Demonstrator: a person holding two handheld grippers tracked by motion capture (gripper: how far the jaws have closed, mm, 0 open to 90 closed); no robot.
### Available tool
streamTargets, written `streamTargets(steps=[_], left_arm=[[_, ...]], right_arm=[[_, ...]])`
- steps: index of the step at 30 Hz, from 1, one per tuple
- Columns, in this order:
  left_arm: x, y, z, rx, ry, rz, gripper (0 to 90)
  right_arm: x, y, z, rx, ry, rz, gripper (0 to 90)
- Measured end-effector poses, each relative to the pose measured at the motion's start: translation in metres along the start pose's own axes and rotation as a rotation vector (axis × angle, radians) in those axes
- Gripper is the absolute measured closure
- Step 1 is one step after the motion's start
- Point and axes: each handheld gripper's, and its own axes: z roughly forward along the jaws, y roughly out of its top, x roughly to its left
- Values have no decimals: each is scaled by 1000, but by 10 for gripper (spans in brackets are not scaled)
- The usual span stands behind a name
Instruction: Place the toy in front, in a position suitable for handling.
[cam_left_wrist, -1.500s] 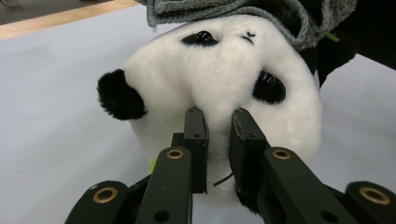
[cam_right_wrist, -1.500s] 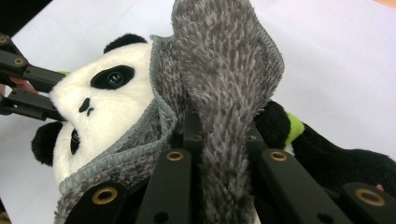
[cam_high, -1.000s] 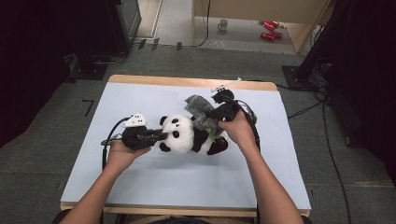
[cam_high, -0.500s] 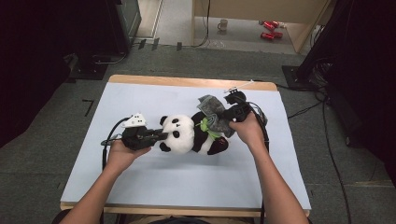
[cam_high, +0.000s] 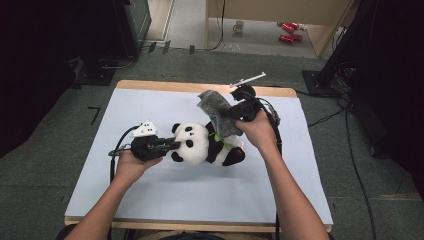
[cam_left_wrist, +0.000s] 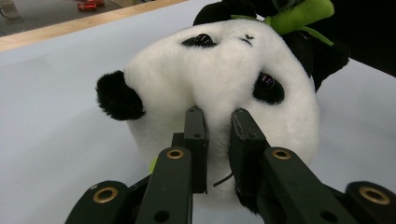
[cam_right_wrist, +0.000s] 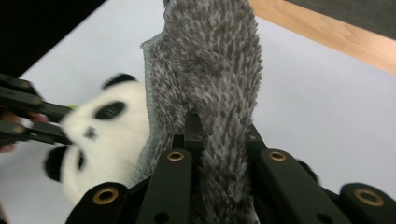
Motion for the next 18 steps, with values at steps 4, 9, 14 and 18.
streamTargets(steps=[4, 9, 14, 18], left_arm=[[0, 0, 0, 0, -2, 0, 792], [0, 1, 0, -3, -3, 3, 792], [0, 1, 0, -1, -2, 6, 792], [0, 1, 0, 3, -3, 2, 791]], right_arm=[[19, 13, 9, -3, 51, -31, 806], [42, 27, 23, 1, 107, -66, 806], [60, 29, 46, 50, 138, -83, 806], [65, 24, 64, 95, 151, -89, 806]])
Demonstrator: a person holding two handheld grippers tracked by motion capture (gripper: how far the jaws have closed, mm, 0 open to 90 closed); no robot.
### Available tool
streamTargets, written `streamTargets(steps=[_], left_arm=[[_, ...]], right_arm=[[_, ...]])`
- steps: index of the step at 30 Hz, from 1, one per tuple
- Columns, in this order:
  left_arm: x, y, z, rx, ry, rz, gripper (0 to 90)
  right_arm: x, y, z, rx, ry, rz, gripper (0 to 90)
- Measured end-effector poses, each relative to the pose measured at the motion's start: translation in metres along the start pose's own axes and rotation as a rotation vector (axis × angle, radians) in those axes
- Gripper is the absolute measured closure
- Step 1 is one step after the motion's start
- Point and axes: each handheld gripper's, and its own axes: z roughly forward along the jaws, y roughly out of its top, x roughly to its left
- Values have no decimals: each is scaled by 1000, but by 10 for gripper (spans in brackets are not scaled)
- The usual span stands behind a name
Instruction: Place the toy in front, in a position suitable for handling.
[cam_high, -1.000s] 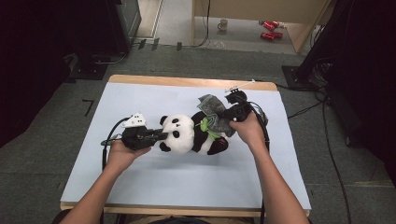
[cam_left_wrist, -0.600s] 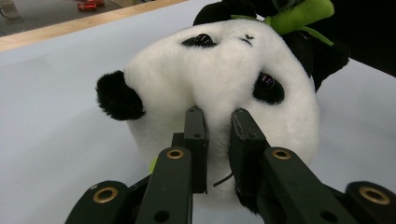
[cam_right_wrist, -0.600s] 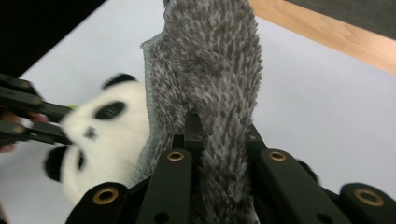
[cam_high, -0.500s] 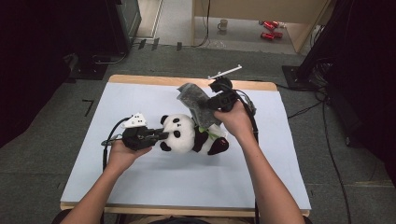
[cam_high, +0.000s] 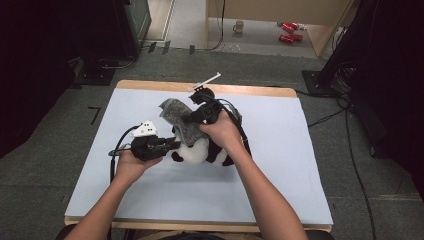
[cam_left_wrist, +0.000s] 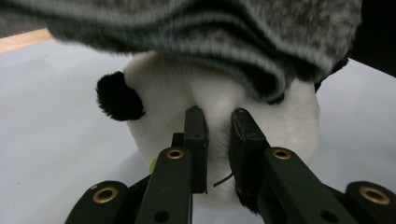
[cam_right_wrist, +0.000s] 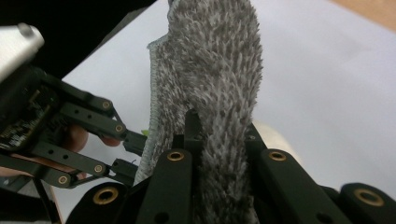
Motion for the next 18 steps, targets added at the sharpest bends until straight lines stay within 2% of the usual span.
streamTargets(steps=[3, 6, 9, 11, 16, 18], left_arm=[[0, -1, 0, 8, -5, 5, 791], [-1, 0, 1, 3, -9, 7, 791], [-2, 0, 2, 5, -9, 9, 790], [-1, 0, 2, 11, -10, 10, 790], [-1, -1, 2, 14, -9, 4, 790], [0, -2, 2, 16, -8, -5, 789]], right_arm=[[-3, -4, 8, 26, -1, -20, 805], [-12, -8, 7, 27, 5, 5, 803], [-17, -10, 4, 27, -17, 10, 803], [-20, -12, 2, 33, -62, 1, 803], [-35, -21, -5, 31, -95, 35, 803], [-42, -25, -8, 44, -131, 43, 803]])
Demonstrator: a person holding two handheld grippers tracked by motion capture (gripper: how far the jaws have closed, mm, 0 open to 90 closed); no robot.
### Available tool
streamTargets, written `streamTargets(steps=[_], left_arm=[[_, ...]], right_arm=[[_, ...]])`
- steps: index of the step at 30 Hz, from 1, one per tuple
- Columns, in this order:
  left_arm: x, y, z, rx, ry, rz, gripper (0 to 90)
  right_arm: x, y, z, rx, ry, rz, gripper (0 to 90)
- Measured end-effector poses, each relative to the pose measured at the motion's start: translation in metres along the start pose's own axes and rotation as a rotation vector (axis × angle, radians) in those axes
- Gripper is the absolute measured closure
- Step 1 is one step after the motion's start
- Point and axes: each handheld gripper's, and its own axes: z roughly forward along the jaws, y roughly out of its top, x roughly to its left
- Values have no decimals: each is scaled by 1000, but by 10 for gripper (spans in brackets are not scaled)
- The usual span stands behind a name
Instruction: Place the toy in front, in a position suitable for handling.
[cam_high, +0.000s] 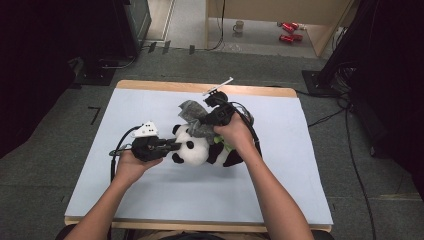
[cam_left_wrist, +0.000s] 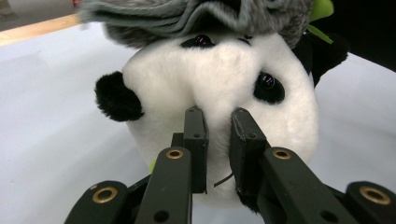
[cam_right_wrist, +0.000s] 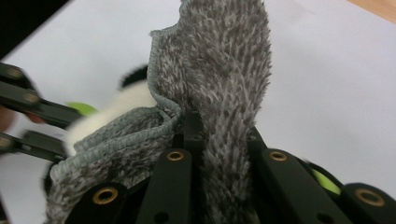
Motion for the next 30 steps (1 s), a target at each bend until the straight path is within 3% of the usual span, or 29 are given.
streamTargets(steps=[2, 6, 9, 22, 25, 28, 30], left_arm=[[1, 0, 0, -3, -1, -2, 789], [-1, 0, 1, -18, -5, 2, 789], [0, 0, 1, -15, -5, 1, 788], [3, -2, 1, -8, -3, -6, 787], [4, -3, 0, 3, 2, -8, 788], [6, -5, 0, 7, 1, -17, 787], [6, -4, 0, 0, 2, -15, 787]], right_arm=[[-8, -5, -1, 20, -41, -2, 803], [-23, -15, -5, -11, -8, 43, 801], [-25, -18, -7, -17, -20, 20, 799], [-38, -23, -20, -29, -44, 50, 798], [-44, -26, -26, -33, -72, 65, 800], [-51, -32, -28, 9, -140, 54, 803], [-55, -36, -29, -1, -124, 61, 803]])
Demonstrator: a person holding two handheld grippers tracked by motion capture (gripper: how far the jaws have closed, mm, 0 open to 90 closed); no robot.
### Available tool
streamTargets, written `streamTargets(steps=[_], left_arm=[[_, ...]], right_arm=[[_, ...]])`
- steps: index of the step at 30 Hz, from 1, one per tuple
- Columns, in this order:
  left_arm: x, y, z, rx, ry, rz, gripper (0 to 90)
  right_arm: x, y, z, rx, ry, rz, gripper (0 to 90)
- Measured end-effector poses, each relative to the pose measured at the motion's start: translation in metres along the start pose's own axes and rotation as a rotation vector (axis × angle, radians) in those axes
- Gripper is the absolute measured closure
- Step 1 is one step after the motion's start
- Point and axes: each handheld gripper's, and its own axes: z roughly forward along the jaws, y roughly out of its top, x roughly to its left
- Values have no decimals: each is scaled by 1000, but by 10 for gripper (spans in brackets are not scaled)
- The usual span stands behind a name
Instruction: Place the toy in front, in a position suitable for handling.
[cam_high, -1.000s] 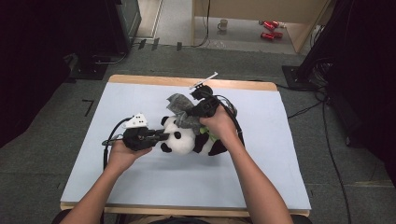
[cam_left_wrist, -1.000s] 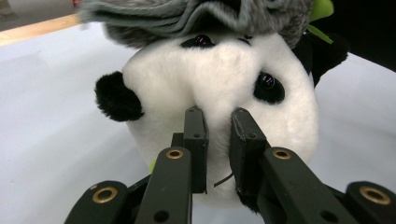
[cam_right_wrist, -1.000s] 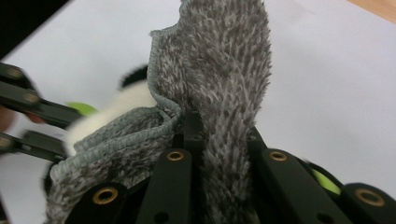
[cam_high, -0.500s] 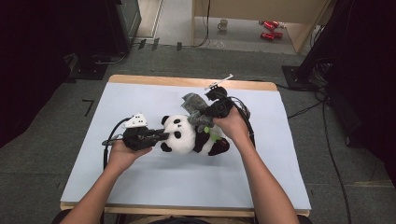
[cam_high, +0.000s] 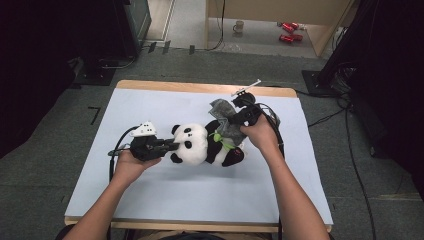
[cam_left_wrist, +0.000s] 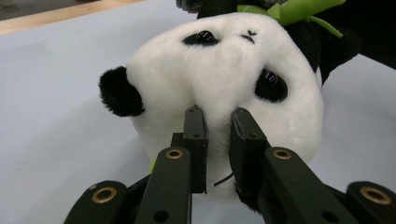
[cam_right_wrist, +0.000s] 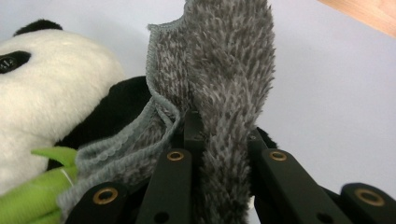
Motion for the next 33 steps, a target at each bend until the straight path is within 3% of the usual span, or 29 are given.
streamTargets(steps=[6, 15, 25, 33], left_arm=[[-1, 1, 0, -9, 0, -6, 788], [-2, 2, 0, -15, 1, -8, 788], [-3, 3, 0, -31, 4, -9, 790], [-3, 4, 0, -34, 10, -5, 792]], right_arm=[[-1, 3, -8, -17, -14, 18, 803], [20, 20, -34, -102, 56, 7, 804], [62, 36, -41, -126, 154, -44, 803], [103, 37, -30, -101, 219, -101, 803]])
